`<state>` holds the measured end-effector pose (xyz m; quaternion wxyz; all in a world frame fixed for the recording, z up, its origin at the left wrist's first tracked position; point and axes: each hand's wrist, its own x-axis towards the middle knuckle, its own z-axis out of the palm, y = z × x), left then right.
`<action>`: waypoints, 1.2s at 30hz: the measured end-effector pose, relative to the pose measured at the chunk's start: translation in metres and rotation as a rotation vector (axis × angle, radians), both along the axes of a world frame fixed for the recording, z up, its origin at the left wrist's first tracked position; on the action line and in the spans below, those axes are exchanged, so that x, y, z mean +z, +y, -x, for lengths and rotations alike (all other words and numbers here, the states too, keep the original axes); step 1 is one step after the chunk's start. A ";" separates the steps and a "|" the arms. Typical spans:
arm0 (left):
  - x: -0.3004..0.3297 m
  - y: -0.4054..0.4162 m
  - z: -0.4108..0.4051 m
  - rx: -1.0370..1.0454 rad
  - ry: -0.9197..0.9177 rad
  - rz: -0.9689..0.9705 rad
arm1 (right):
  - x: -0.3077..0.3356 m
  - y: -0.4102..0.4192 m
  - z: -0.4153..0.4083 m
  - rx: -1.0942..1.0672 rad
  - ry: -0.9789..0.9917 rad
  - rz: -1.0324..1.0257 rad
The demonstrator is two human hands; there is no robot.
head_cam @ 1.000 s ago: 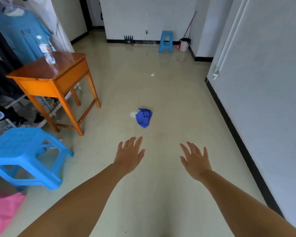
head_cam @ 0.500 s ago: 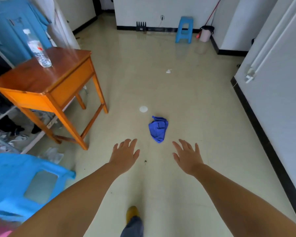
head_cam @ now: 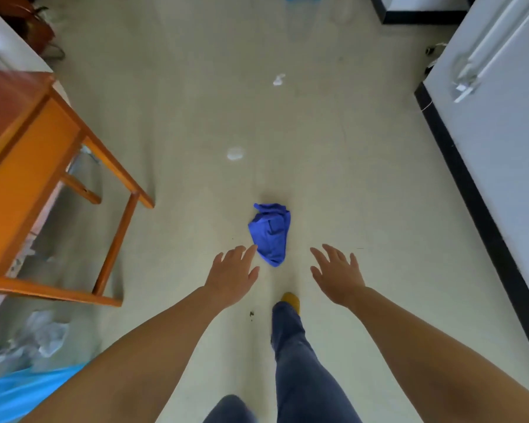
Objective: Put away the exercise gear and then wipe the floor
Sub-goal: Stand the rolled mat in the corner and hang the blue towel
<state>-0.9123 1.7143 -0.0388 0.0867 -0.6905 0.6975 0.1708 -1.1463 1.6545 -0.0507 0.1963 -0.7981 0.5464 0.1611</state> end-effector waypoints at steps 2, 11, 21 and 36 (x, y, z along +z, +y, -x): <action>-0.028 -0.041 -0.008 0.016 -0.007 -0.049 | -0.025 -0.045 -0.014 0.009 0.001 -0.032; -0.225 -0.162 -0.042 0.011 0.120 -0.298 | -0.224 -0.151 -0.055 0.040 0.061 -0.328; -0.523 -0.207 -0.044 -0.078 0.148 -0.434 | -0.515 -0.173 -0.108 0.004 0.020 -0.455; -0.615 -0.247 -0.030 -0.047 0.320 -0.222 | -0.600 -0.196 -0.122 -0.095 -0.219 -0.133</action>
